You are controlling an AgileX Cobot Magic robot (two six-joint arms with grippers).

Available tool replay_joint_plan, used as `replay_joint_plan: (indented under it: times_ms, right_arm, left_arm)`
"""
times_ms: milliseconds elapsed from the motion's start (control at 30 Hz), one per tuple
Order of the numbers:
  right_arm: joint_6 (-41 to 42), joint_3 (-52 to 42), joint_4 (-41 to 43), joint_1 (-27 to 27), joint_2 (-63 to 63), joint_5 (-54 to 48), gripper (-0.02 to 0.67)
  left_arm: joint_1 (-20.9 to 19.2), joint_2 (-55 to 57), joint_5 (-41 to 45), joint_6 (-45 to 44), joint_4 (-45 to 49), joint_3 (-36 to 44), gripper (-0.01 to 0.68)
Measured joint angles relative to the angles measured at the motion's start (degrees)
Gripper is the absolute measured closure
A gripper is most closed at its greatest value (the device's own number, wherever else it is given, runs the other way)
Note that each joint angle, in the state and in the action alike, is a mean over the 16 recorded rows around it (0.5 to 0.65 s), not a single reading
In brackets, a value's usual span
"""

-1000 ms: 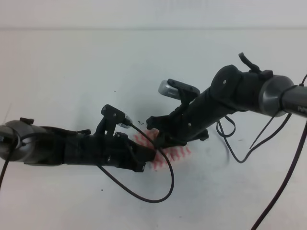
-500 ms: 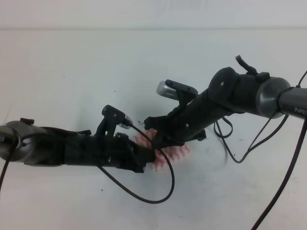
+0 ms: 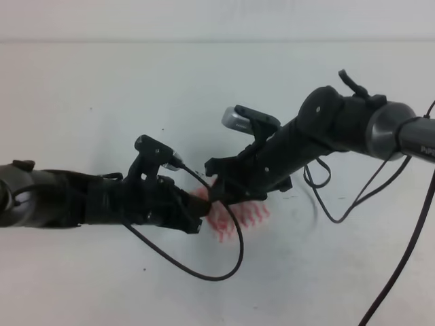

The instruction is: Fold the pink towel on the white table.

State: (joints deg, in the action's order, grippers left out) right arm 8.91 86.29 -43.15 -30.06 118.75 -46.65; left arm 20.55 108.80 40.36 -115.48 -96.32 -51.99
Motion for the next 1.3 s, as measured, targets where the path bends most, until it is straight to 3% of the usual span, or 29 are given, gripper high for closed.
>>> replay_joint_plan:
  times_ms: [500, 1033, 1300]
  right_arm:
    - [-0.05, 2.93, 4.43, 0.50, 0.23, -4.06, 0.488]
    - [-1.07, 2.94, 6.19, 1.13, 1.34, -5.51, 0.650]
    - [-1.36, 2.94, 6.67, 1.08, 2.55, -7.26, 0.665]
  left_arm:
    - [-3.34, -4.41, -4.32, -1.08, -1.06, -0.53, 0.677]
    - [-5.45, -7.62, -0.86, 1.41, -0.60, -0.59, 0.677]
    - [-5.45, -7.54, -0.42, 1.66, -0.95, -0.59, 0.677]
